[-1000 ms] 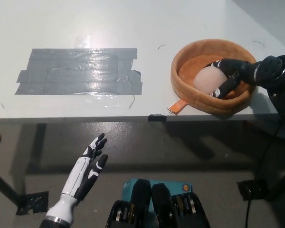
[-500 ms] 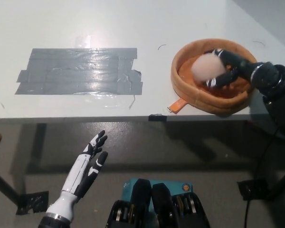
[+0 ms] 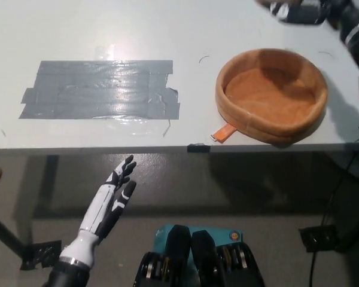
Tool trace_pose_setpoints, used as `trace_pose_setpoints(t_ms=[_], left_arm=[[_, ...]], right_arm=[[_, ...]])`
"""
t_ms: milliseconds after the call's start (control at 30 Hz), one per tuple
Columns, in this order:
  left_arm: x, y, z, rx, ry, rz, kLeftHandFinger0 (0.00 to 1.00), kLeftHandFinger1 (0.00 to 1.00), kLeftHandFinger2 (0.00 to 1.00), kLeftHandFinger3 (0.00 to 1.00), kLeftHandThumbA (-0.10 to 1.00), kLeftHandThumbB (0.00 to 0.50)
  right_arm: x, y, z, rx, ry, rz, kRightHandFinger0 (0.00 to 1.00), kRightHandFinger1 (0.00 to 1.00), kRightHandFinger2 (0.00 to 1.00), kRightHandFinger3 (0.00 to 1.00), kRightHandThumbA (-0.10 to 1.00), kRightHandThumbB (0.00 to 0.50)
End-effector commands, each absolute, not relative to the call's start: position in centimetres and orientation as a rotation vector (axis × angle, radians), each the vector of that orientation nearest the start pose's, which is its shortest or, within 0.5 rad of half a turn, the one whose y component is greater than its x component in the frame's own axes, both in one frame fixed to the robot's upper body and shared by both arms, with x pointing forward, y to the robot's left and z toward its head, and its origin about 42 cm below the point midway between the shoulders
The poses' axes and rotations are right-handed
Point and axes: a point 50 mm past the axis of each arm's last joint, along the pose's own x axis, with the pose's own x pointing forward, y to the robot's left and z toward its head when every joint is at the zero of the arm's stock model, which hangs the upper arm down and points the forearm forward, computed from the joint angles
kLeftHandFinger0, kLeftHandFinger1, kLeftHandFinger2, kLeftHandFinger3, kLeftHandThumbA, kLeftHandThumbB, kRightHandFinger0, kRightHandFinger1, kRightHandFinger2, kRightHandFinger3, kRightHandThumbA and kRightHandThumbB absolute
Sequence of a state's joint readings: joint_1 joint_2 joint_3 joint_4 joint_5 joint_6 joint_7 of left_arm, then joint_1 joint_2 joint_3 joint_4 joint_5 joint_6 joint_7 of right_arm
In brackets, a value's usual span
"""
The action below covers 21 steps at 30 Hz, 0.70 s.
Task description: An emotional support dumpling is kept in a soft plate infront in the middle of the desk infront of the robot. The robot extends its right arm to pick up the dumpling and hands it to a person
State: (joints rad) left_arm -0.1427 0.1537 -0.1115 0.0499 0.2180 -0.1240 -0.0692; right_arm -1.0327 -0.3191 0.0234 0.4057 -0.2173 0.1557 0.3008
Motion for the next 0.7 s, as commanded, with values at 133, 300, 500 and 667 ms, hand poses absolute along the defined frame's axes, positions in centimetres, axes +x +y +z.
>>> trace_pose_setpoints(t_ms=[133, 300, 500, 667], left_arm=[[34.1, 20.8, 14.5, 0.358, -0.276, -0.254, 1.00, 1.00, 1.00, 1.00, 0.98, 0.108], [33.2, 20.7, 13.8, 0.354, -0.256, -0.258, 1.00, 1.00, 1.00, 1.00, 0.97, 0.099], [33.0, 20.8, 14.0, 0.344, -0.248, -0.262, 1.00, 1.00, 1.00, 1.00, 0.94, 0.106], [33.3, 20.8, 14.0, 0.353, -0.248, -0.265, 1.00, 1.00, 1.00, 1.00, 0.94, 0.106]], right_arm=[[46.8, -21.6, 52.4, -0.517, -0.678, 0.232, 0.03, 0.56, 0.93, 1.00, -0.10, 0.127], [46.5, -19.8, 51.7, -0.564, -0.682, 0.244, 0.06, 0.54, 0.93, 1.00, -0.10, 0.107], [47.6, -18.6, 51.2, -0.594, -0.651, 0.244, 0.05, 0.49, 0.82, 0.86, -0.10, 0.133], [49.4, -17.4, 51.2, -0.645, -0.609, 0.249, 0.09, 0.59, 0.92, 0.96, -0.10, 0.142]])
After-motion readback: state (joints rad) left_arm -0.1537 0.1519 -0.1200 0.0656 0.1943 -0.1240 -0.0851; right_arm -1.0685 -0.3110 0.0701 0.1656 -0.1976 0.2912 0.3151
